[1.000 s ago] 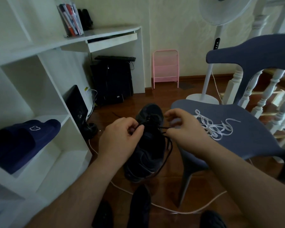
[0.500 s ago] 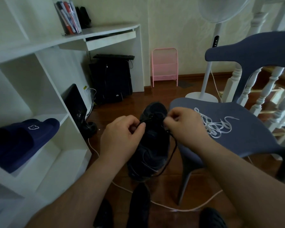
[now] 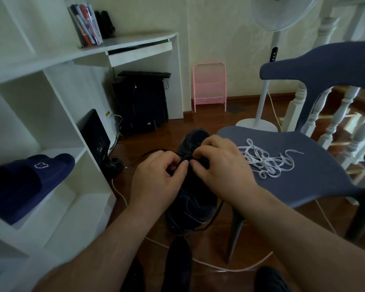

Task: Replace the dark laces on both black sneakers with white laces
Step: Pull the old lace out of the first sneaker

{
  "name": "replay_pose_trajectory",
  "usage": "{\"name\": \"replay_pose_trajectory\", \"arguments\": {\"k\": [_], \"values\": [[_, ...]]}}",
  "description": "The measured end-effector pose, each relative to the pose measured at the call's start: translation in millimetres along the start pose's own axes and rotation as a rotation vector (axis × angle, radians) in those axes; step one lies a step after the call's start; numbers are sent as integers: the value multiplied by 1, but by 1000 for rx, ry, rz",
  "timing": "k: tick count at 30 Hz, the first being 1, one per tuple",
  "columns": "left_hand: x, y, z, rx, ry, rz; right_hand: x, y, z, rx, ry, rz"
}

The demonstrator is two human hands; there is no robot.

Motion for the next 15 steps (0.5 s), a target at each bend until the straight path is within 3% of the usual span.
{"name": "replay_pose_trajectory", "arguments": {"k": [5,8,11,15], "values": [[1,-2,-1,-6,-13,-3,5,0,-3,5,-24,-19],[8,-9,-5,-44,-52,-8,-30,-21,-11,-51,172,-94],[12,-14,-5,-67,-74,-16,-55,-26,-8,12,319,-76],[10,-10,-5,-58,-77,-8,-27,-8,-2,99,239,-182]]}}
Point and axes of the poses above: each hand's wrist, its own z-axis away from the middle knuckle, its own y-axis out of the palm, x = y × z, the point moved 10 cm from there along -z, towards the middle knuckle, and after that the axes turned 14 degrees about -z, right-handed, at the moved point
